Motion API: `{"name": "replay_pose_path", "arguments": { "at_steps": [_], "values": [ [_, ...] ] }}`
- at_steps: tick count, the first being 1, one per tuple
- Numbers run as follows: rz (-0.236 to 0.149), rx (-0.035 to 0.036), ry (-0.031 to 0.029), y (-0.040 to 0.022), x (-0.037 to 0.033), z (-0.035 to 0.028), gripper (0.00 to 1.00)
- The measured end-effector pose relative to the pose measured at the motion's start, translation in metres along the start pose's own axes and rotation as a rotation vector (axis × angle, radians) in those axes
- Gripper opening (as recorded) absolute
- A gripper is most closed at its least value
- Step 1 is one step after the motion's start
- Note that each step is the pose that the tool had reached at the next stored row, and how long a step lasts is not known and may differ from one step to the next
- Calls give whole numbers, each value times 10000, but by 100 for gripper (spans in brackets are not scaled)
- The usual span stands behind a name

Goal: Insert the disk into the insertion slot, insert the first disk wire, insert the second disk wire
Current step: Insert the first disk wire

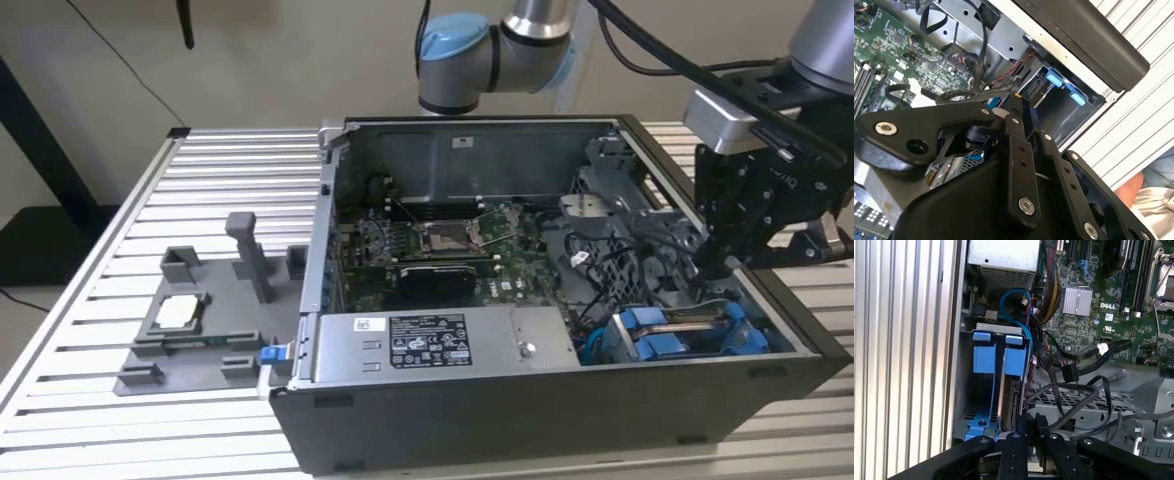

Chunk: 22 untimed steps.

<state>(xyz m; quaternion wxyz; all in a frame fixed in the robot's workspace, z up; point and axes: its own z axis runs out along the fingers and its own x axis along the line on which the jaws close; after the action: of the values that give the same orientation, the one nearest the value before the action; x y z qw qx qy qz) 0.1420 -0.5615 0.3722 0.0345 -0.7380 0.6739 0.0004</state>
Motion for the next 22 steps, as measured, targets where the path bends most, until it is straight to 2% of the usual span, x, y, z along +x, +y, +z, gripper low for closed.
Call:
{"name": "replay_pose_path", "arguments": {
  "at_steps": [5, 11, 12, 16, 17, 22],
  "values": [
    [244, 9, 17, -1, 8, 38, 19],
    [774, 29, 49, 2, 18, 70, 19],
    [804, -1, 61, 0, 20, 72, 19],
    [859, -203, 118, -25, 23, 86, 19],
    [868, -232, 125, -36, 24, 93, 19],
    [976, -262, 165, -70, 30, 132, 19]
  ]
}}
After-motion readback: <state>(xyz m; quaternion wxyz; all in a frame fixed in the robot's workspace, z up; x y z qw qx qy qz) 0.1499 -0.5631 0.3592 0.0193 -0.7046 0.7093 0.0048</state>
